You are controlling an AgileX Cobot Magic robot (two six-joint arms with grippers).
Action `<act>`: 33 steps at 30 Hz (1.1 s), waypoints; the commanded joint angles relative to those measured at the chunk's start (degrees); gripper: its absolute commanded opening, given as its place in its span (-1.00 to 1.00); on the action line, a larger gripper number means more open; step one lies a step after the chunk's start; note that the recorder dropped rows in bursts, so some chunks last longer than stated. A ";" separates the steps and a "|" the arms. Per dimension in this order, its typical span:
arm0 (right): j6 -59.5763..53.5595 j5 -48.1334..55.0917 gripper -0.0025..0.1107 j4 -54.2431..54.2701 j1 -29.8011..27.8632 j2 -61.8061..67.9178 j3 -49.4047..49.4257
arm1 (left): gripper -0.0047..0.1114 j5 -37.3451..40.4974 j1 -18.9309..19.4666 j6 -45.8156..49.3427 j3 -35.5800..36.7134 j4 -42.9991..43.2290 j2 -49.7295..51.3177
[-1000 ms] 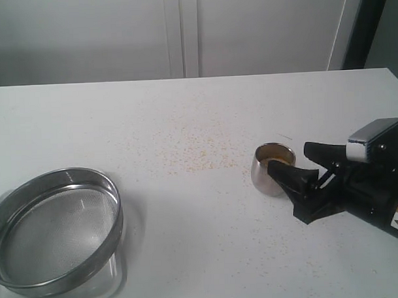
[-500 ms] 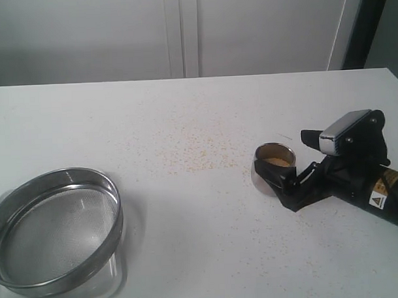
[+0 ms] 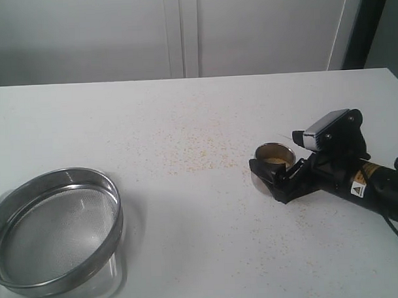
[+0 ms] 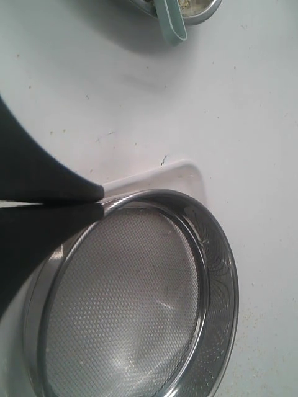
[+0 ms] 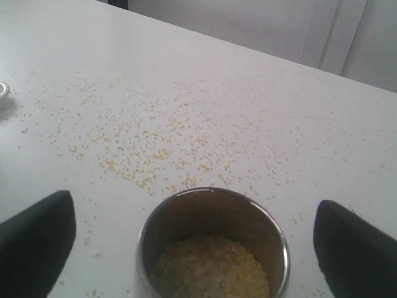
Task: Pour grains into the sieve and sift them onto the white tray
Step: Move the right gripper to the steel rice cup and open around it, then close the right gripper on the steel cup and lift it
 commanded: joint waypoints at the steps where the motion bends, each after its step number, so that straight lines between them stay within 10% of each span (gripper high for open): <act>1: -0.65 -0.02 0.76 0.20 0.09 2.16 -1.36 | -0.92 -0.11 0.12 0.03 0.28 -0.50 -0.29; 33: -4.04 -2.75 0.67 0.13 0.09 13.70 -6.12 | -0.92 -0.11 0.12 0.03 0.28 -0.50 -0.29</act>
